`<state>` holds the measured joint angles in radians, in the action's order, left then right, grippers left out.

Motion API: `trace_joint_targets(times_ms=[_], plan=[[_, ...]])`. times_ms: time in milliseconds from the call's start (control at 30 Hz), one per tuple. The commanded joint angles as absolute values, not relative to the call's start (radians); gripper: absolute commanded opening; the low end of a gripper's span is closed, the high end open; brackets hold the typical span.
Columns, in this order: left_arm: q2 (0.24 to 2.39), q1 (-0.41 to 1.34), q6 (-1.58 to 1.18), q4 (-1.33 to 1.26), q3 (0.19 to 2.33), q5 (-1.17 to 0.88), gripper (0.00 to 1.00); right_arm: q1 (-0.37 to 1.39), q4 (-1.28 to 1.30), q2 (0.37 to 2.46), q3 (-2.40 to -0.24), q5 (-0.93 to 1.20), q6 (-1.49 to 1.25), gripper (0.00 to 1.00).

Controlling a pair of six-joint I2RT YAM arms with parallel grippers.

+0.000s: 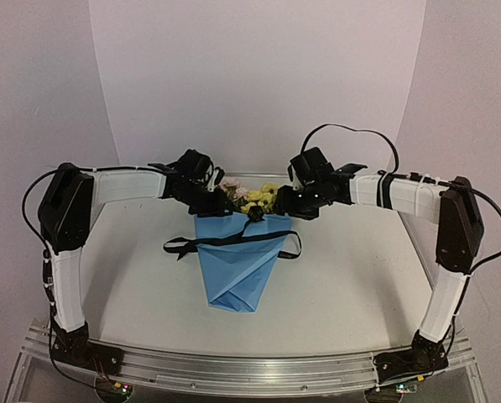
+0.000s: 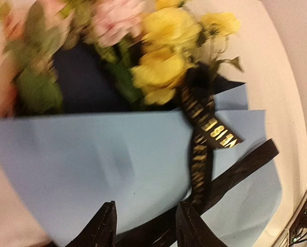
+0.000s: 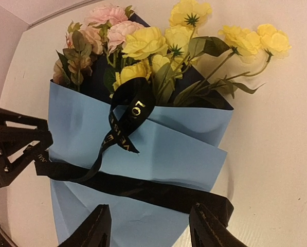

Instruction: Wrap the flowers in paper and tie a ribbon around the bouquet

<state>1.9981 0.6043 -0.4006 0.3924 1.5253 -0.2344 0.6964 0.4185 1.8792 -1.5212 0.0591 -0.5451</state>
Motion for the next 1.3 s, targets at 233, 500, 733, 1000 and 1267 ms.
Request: trace_joint_targets(times_ms=[233,500,733,1000,1267], plan=[[1.628,0.476,-0.558,0.372,1.124,-0.308,0.41,0.797,0.448,2.103,-1.848,0.148,-0.495,0.54],[1.76,0.524,-0.388,0.386,1.317,-0.374,0.43,0.779,0.504,2.108,-1.837,0.0,-0.528,0.49],[1.996,0.578,-0.385,0.397,1.598,-0.356,0.46,0.734,0.485,1.969,-1.623,-0.081,-0.523,0.53],[2.207,0.609,-0.4,0.475,1.86,-0.32,0.46,0.702,0.408,1.882,-1.427,-0.104,-0.555,0.63],[2.307,0.625,-0.414,0.513,1.992,-0.328,0.47,0.695,0.351,1.922,-1.406,-0.07,-0.526,0.57]])
